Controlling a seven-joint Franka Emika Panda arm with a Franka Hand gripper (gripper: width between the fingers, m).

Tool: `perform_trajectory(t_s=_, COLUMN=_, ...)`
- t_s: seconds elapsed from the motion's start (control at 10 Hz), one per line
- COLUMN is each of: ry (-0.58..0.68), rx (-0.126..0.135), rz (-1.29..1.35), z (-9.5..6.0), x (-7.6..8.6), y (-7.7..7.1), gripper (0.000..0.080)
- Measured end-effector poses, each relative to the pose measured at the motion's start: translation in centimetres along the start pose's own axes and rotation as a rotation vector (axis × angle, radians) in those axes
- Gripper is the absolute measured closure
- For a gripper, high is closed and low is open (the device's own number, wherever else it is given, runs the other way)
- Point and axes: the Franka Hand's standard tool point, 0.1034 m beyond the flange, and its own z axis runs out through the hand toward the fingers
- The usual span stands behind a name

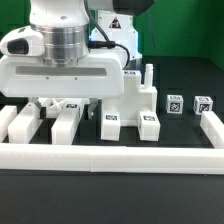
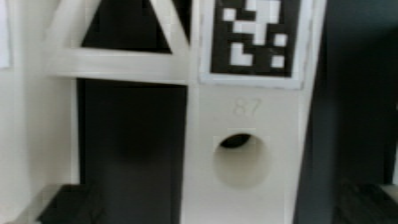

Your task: Assemble chair

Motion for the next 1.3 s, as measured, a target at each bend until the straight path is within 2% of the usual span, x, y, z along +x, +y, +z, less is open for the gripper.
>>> perform_trajectory(t_s=0.1, ry=0.000, rx=0.000, rz=0.000, z=0.0, x=0.0, y=0.0, gripper=0.0242)
perform_trajectory(t_s=0.2, ry=0.000, rx=0.000, rz=0.000, z=0.0, x=0.0, y=0.0, gripper=0.0423)
perform_trajectory(t_s=0.3, ry=0.000, rx=0.000, rz=-0.001, z=0.0, x=0.0, y=0.0, gripper=0.0518)
perform_trajectory(t_s=1.0, ry=0.000, rx=0.000, rz=-0.001, z=-0.1, x=0.0, y=0.0, gripper=0.0517)
perform_trajectory(t_s=1.2, ry=-0.020, rx=0.012, rz=0.003, z=-3.1, x=-0.1, y=0.0, gripper=0.0517)
perform_trajectory(t_s=1.3, ry=-0.022, rx=0.013, rz=-0.011, z=-5.2, x=-0.1, y=-0.1, gripper=0.0517)
